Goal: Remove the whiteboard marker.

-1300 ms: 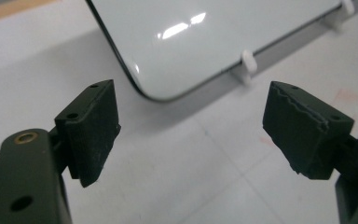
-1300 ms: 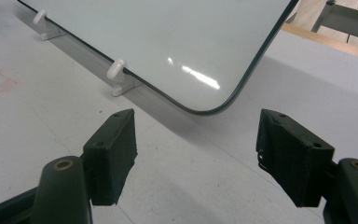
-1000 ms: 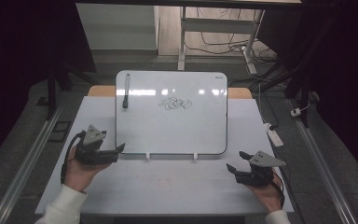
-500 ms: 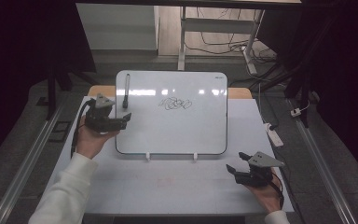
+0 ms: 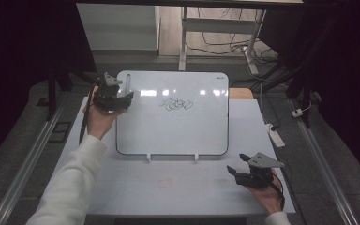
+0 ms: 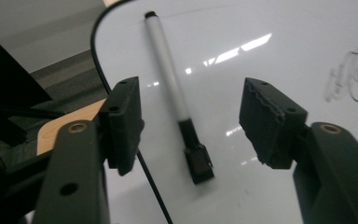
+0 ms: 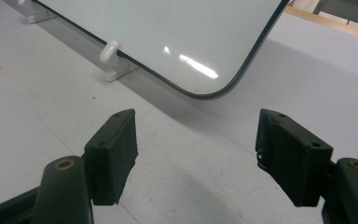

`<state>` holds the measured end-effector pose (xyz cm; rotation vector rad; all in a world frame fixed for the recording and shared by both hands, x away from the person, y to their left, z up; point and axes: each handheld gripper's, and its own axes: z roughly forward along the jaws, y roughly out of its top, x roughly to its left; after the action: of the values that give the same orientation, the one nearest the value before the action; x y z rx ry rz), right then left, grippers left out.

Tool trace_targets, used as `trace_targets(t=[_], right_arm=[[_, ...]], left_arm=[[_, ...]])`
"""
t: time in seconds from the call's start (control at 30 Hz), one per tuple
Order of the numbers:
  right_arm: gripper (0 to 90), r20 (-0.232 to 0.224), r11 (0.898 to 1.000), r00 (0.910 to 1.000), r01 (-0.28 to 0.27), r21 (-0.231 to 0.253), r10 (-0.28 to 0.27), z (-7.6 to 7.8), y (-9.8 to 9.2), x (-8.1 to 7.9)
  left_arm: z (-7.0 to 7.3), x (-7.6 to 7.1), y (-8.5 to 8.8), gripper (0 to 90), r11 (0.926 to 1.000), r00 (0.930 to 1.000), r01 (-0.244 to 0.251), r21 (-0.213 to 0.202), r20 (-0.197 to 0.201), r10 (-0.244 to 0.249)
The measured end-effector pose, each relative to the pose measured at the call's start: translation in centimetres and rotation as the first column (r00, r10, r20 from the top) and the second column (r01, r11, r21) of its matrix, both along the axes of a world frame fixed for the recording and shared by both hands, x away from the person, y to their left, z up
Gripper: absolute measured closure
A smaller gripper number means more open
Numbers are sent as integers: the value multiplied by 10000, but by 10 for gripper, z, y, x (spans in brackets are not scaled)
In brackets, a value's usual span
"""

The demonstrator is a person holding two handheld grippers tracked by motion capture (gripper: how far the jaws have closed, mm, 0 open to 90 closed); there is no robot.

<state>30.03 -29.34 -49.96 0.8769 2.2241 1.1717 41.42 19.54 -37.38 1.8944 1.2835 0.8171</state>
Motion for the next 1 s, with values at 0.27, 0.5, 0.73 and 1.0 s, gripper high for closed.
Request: trace_targets(t=[0.27, 0.5, 0.73, 1.0], right_arm=[[295, -72, 10000, 9999, 100, -6, -100, -1, -1, 0], [296, -81, 9998, 9998, 162, -100, -162, -2, -1, 1], [296, -98, 9997, 9997, 225, -121, -226, -2, -1, 1], [298, -74, 9994, 9994, 326, -126, -327, -1, -2, 0]], left_arm=[[0, 19, 3, 497, 9989, 9994, -345, -302, 53, 347], [-4, 31, -1, 595, 9990, 9993, -370, -249, -56, 369], [-8, 37, -5, 708, 9988, 9989, -458, -165, -88, 457], [-10, 38, -12, 800, 9987, 9991, -401, -315, -154, 396]])
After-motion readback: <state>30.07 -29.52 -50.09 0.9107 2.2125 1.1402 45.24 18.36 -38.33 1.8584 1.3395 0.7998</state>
